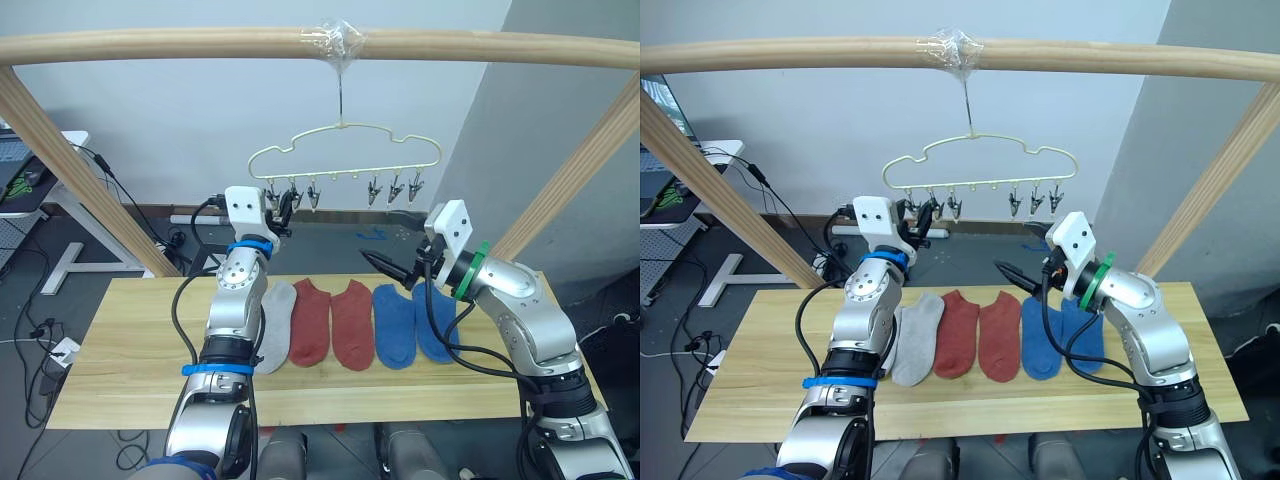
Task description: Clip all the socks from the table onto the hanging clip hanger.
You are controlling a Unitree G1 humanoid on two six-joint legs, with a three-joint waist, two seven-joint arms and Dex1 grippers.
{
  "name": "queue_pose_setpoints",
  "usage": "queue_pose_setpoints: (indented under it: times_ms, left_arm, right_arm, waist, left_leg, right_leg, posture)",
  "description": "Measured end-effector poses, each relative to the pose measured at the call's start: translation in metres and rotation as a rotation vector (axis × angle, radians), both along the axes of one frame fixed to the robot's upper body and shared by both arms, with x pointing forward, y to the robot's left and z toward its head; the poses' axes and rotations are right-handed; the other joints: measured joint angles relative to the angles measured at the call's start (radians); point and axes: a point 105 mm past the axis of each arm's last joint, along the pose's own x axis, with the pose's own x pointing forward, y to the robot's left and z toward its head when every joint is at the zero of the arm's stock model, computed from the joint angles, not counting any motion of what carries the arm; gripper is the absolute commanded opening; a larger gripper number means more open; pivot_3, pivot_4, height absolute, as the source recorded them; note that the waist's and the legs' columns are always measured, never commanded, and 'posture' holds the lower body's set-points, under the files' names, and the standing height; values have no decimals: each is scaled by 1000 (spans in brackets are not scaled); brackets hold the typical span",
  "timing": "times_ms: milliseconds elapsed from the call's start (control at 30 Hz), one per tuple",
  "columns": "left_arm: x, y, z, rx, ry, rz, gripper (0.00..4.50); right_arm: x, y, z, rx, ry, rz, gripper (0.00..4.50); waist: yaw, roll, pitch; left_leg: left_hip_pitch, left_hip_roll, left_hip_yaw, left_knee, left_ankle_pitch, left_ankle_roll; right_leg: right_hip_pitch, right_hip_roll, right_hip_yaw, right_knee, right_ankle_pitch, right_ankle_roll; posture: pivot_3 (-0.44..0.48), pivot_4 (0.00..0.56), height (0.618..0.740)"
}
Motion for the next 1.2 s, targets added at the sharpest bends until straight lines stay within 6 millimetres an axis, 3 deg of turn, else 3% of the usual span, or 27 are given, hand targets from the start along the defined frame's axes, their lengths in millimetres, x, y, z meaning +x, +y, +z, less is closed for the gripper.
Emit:
queue_pose_setpoints:
  times_ms: [667,867,967,1033,1200]
  left_arm:
    - [1,-2,8,9,-33,13,2478]
    - [1,-2,9,22,-39,2,799]
    - [0,-3,9,21,-40,-5,207]
    - [0,-4,10,19,-42,-7,12]
    - [0,-4,11,16,-51,-7,12]
  right_arm:
    - [1,0,1,-2,-2,0,4500]
    - [2,-1,0,-1,3,-4,4500]
    - [2,-1,0,-1,3,-4,4500]
    - [2,-1,0,0,2,-4,4500]
    - [3,0,1,1,1,-6,4500]
  waist:
    - [0,0,4]
    - [0,0,4]
    - [0,0,4]
    - [0,0,5]
    - [0,0,5]
  left_leg:
    - [0,0,0,0,0,0]
    - [-1,0,0,0,0,0]
    - [-1,0,0,0,0,0]
    - [0,0,0,0,0,0]
    - [-1,0,0,0,0,0]
  right_leg:
    - [0,0,0,0,0,0]
    - [0,0,0,0,1,-2]
    - [0,0,0,0,1,-1]
    - [0,0,0,0,1,-1]
    - [0,0,0,0,1,-1]
  posture:
    - [32,209,740]
    - [32,206,740]
    - [29,207,740]
    - [29,207,740]
    - [37,212,740]
